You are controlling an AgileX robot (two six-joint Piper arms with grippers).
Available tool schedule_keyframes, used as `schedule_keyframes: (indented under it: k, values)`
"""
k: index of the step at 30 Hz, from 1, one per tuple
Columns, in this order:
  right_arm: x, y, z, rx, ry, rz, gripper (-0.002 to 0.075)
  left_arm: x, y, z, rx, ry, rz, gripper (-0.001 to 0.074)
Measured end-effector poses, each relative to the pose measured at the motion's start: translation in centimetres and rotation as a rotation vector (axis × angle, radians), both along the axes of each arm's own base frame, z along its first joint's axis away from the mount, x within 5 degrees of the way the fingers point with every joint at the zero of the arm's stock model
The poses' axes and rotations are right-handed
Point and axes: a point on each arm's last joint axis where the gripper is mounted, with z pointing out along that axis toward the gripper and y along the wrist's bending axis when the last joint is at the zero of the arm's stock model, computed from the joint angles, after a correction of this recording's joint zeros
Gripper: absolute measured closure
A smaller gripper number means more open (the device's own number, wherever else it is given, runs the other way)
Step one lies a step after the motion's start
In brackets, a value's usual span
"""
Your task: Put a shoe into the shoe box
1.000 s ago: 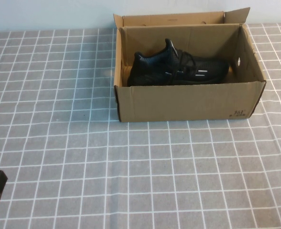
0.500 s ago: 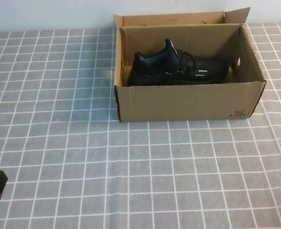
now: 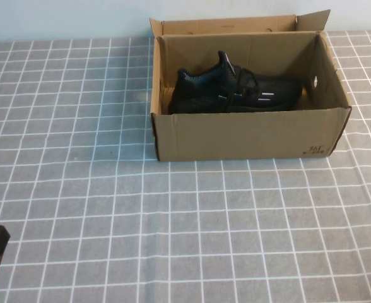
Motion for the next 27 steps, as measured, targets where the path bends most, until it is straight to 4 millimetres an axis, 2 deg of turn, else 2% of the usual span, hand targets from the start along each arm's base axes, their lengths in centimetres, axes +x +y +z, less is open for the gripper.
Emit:
schedule_keyframes:
  k: [18, 22, 27]
  values:
    - [0.00, 0.00, -0.01, 0.000, 0.001, 0.000, 0.0742, 0.04, 0.10, 0.12, -0.002, -0.013, 0.011, 0.0736]
    - [0.00, 0.00, -0.01, 0.000, 0.001, 0.000, 0.0742, 0.07, 0.13, -0.01, 0.090, -0.030, 0.013, 0.0736]
    - [0.00, 0.00, -0.01, 0.000, 0.001, 0.000, 0.0742, 0.10, 0.93, -0.22, 0.116, -0.020, 0.117, 0.0736]
